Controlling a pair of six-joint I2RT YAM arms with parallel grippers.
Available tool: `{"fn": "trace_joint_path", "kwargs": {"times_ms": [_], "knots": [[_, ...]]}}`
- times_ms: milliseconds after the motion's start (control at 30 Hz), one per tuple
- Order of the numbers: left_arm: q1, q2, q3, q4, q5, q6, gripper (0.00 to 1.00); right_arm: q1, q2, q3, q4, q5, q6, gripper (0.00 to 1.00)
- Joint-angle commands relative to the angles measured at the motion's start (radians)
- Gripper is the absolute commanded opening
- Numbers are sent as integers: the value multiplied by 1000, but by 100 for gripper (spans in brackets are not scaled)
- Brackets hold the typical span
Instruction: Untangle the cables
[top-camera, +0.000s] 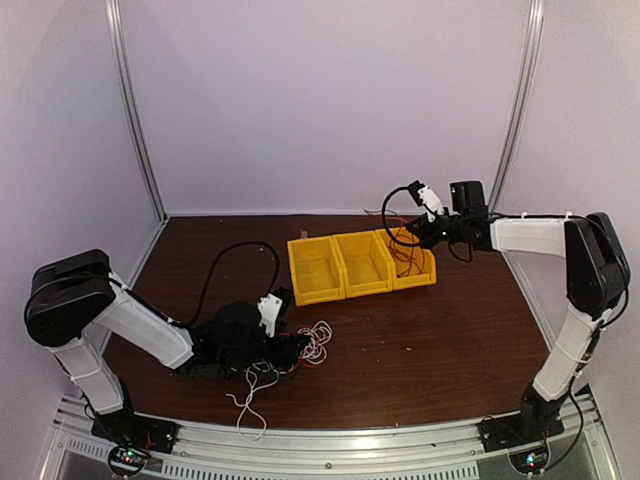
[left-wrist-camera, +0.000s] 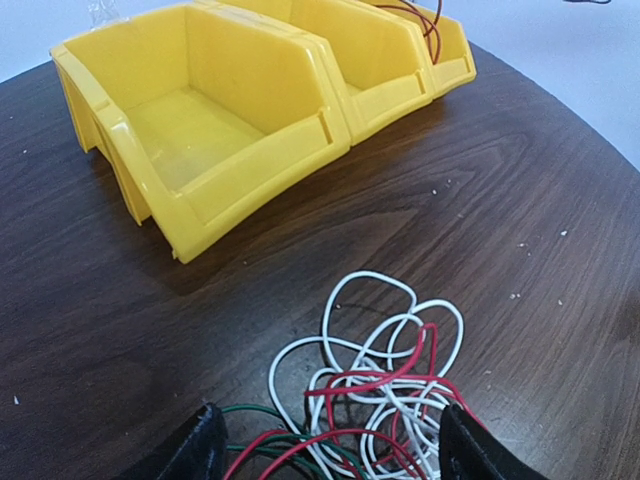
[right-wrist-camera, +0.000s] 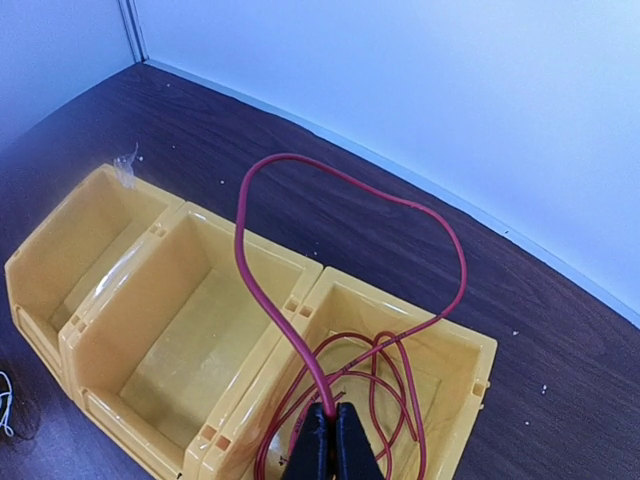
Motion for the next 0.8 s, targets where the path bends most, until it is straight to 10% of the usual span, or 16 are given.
{"fn": "trace_joint_path", "kwargs": {"times_ms": [0,333,600,767], "knots": [[-7,-9,18,37,4,-9,74,-7,35,-57,0,39,-35,0],[-5,-41,17,28,-7,3,74,-8,60,-69,-131,46,-64,1],[-6,-107,50,-28,-6,22,74,-1,-36,19,-326,35,-123,35],[-6,-147,56,-47,-10,28,75,34,-26,119,-436,63,-175,41]]}}
